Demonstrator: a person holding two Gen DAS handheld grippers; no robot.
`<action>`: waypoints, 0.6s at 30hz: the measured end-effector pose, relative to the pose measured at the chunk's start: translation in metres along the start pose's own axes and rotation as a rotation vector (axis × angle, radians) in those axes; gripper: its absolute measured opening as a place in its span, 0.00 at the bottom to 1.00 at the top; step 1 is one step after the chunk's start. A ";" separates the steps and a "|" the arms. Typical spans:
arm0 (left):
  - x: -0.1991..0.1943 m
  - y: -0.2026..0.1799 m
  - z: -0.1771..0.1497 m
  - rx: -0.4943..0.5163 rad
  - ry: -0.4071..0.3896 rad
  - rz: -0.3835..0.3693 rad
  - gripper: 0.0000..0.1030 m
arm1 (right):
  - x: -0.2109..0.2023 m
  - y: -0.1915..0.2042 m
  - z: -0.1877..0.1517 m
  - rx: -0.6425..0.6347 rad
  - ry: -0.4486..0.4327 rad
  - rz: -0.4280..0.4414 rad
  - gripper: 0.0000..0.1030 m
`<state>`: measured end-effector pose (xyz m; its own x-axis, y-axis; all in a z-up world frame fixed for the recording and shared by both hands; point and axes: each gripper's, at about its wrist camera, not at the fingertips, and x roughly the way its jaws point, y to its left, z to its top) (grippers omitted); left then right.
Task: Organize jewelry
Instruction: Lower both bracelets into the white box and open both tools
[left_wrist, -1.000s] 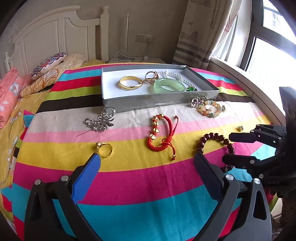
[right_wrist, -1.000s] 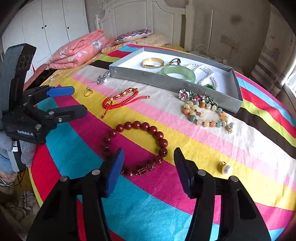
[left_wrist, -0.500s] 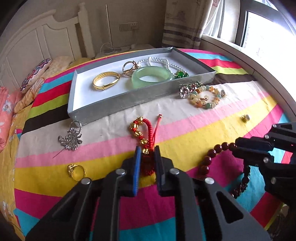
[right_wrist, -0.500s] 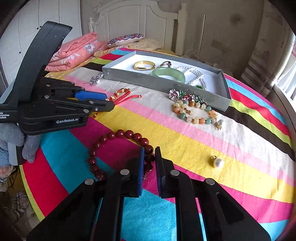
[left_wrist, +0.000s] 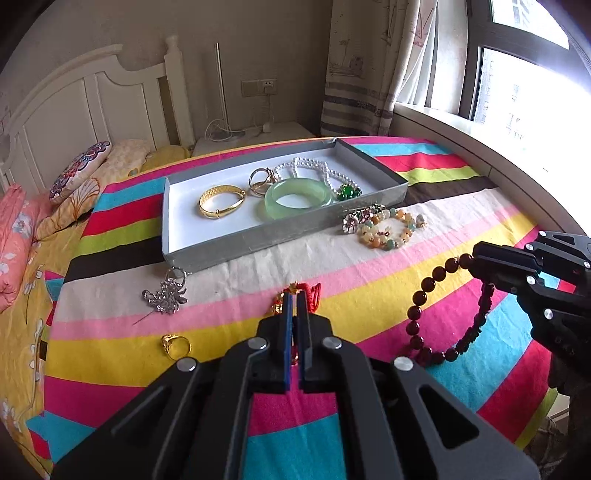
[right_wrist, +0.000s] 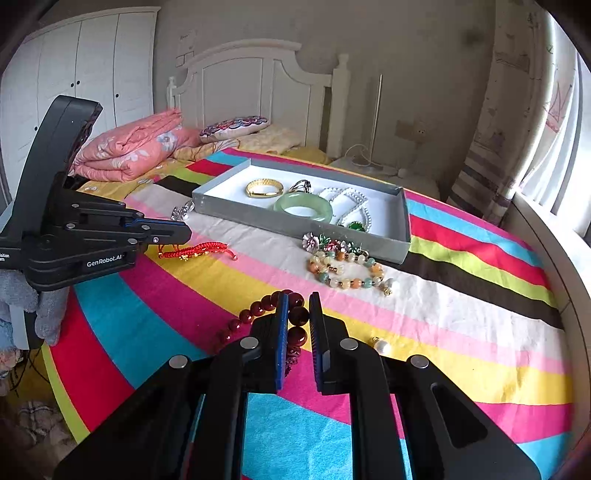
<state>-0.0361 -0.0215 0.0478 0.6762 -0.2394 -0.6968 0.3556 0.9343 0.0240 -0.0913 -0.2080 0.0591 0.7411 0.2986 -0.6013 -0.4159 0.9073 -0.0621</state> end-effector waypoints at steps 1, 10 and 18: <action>-0.002 0.000 0.001 0.000 -0.007 0.000 0.01 | -0.002 0.000 0.002 0.001 -0.010 -0.002 0.12; -0.016 0.002 0.006 -0.002 -0.042 -0.003 0.01 | -0.014 -0.002 0.016 -0.008 -0.064 -0.016 0.12; -0.024 0.001 0.027 0.041 -0.061 0.013 0.01 | -0.017 -0.004 0.038 -0.035 -0.100 -0.029 0.12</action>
<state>-0.0347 -0.0216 0.0839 0.7185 -0.2442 -0.6513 0.3721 0.9260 0.0632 -0.0825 -0.2053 0.0996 0.8013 0.3015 -0.5167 -0.4101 0.9057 -0.1075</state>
